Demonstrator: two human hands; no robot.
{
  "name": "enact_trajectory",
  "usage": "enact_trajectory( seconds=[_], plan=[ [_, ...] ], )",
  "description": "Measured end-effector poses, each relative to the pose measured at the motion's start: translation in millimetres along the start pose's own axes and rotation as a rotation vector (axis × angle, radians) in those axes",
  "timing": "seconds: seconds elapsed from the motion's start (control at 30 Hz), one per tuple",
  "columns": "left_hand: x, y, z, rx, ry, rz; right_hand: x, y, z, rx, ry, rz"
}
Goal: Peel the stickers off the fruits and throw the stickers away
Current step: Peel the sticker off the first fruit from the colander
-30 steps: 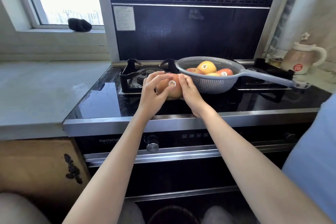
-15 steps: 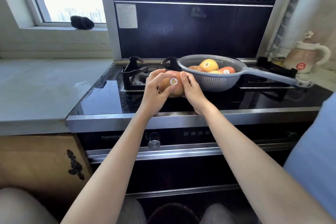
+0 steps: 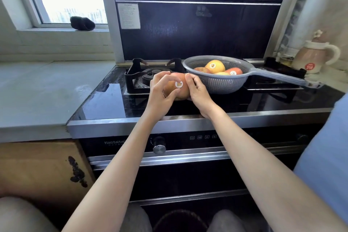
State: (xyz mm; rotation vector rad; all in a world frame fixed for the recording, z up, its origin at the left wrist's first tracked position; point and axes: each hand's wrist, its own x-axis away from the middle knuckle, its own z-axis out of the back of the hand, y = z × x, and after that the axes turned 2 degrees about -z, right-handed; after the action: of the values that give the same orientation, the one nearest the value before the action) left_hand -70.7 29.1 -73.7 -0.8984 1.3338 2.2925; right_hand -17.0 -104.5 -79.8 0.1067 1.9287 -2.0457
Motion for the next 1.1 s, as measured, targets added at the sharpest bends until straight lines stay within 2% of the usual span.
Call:
enact_trajectory(
  seconds=[0.27, 0.43, 1.1],
  plan=[
    [-0.3, 2.2, 2.0, 0.1, 0.061, 0.015, 1.0, -1.4, 0.3, 0.004, -0.001, -0.001],
    [-0.6, 0.1, -0.3, 0.017, 0.026, -0.015, 1.4, -1.0, -0.3, 0.011, -0.001, 0.004],
    [-1.2, 2.7, 3.7, 0.038, 0.095, 0.034, 2.1, -0.3, -0.5, 0.045, -0.011, 0.022]
  ],
)
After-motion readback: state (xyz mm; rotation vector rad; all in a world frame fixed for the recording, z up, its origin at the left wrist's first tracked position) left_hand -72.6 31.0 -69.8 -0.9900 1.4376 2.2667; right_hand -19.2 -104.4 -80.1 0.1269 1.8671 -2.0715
